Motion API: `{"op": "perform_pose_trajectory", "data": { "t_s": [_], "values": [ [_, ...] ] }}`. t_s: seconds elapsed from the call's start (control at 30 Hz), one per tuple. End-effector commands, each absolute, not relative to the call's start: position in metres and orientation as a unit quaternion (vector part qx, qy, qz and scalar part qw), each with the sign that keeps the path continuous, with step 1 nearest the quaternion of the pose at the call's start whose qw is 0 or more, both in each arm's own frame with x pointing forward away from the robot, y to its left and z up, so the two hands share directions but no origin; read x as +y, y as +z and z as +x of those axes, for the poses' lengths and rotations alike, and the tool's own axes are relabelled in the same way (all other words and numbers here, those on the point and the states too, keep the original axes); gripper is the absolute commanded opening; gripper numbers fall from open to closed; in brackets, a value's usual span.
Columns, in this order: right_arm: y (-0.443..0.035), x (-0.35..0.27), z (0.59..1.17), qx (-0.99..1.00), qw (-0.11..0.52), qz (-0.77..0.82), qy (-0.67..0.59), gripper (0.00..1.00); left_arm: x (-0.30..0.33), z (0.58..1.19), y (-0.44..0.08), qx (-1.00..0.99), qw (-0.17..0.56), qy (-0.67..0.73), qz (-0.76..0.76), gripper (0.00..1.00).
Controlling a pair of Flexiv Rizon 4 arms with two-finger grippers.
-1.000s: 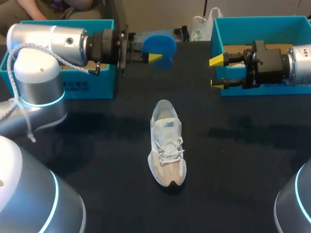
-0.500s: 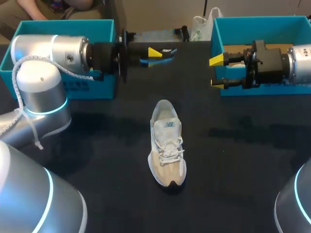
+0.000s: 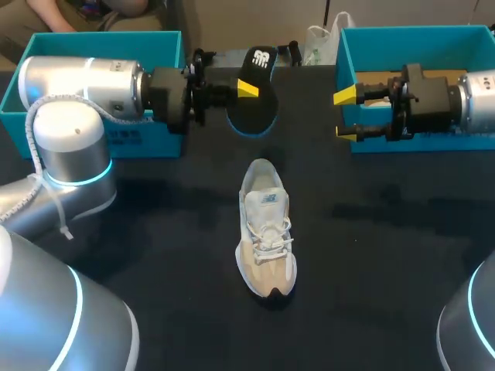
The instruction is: Take the shoe out of the shoebox, open the shoe tongue, remove and reinsert the insole, then place the shoe into the shoebox
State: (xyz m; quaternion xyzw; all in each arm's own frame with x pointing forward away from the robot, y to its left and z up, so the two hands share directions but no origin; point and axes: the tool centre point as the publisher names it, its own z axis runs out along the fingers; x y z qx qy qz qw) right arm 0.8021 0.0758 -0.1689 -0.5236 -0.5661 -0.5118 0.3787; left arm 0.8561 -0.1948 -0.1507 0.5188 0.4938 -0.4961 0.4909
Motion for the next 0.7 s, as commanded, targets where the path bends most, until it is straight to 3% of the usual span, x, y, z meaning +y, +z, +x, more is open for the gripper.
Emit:
{"op": "perform_pose_trajectory", "data": {
  "t_s": [0.03,0.7],
  "values": [
    [-0.170,0.077,0.802,-0.566,0.378,-0.524,-0.512,1.00,-0.203,0.851,-0.159,0.491,0.524,-0.471,0.511,0.00],
    [-0.182,0.127,0.802,-0.563,0.412,-0.499,-0.513,1.00,-0.232,0.859,-0.170,0.471,0.546,-0.440,0.535,0.00]
  ]
}}
